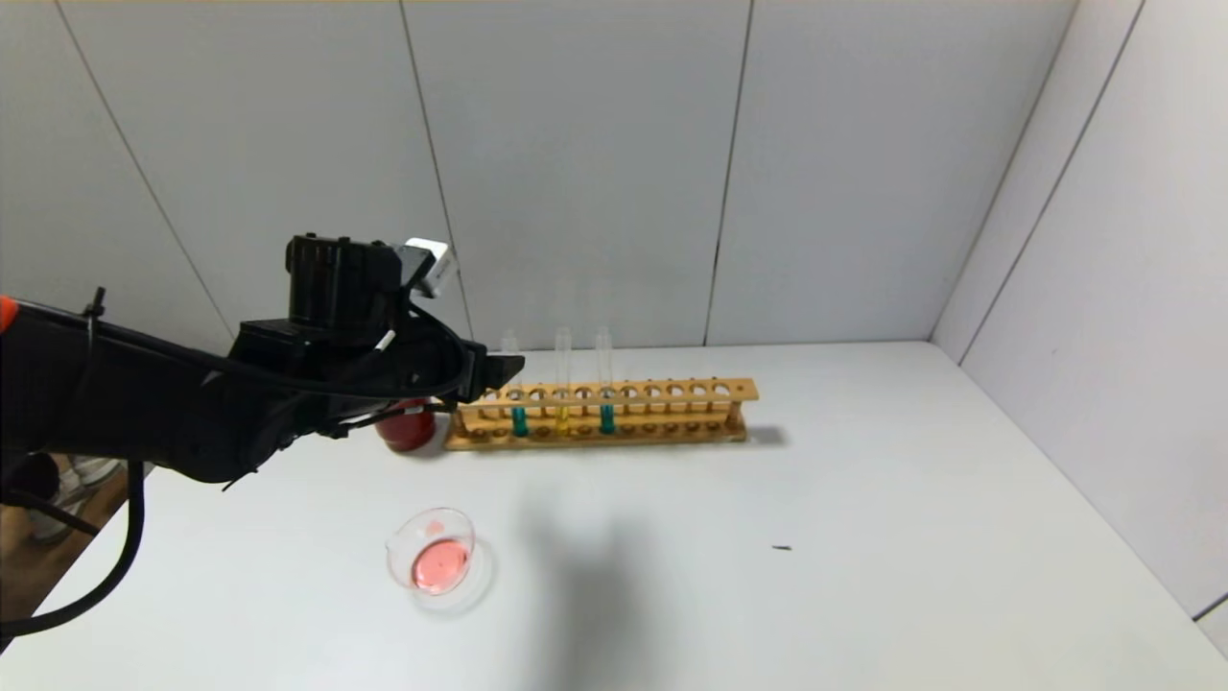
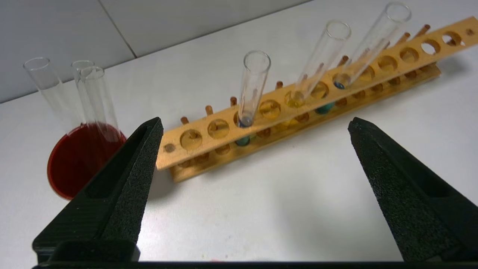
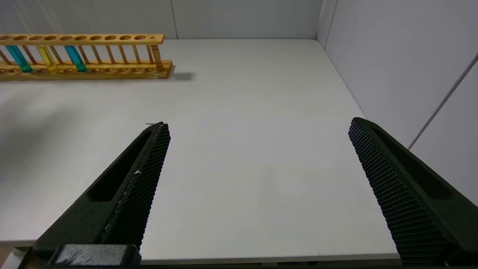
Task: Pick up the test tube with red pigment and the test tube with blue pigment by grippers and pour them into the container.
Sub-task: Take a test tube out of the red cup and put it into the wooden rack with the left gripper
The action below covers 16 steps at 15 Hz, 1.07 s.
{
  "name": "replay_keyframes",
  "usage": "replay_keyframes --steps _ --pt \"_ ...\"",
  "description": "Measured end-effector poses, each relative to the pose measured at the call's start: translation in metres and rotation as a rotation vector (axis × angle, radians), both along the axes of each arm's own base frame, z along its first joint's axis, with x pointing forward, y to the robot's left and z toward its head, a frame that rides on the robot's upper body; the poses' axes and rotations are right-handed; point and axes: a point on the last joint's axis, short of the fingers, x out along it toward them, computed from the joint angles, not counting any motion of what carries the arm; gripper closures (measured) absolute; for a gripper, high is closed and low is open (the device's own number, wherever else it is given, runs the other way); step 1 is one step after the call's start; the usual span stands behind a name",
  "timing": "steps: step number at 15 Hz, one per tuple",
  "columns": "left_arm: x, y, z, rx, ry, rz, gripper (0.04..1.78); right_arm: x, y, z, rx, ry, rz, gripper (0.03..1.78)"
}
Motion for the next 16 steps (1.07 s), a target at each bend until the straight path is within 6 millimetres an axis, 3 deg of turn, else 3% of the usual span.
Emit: replay_keyframes --steps 10,14,16 --pt "0.067 -0.016 -0.041 -0.002 0.032 0.037 0.10 0.000 0.000 0.000 0.000 0.000 0.000 0.06" --pt "0.080 -0.019 -0.051 0.001 0.037 0.039 0.43 0.000 0.000 0.000 0.000 0.000 0.000 0.06" --pt "0.083 -0.022 -0.053 0.001 0.035 0.035 0.78 0.000 0.000 0.000 0.000 0.000 0.000 0.06"
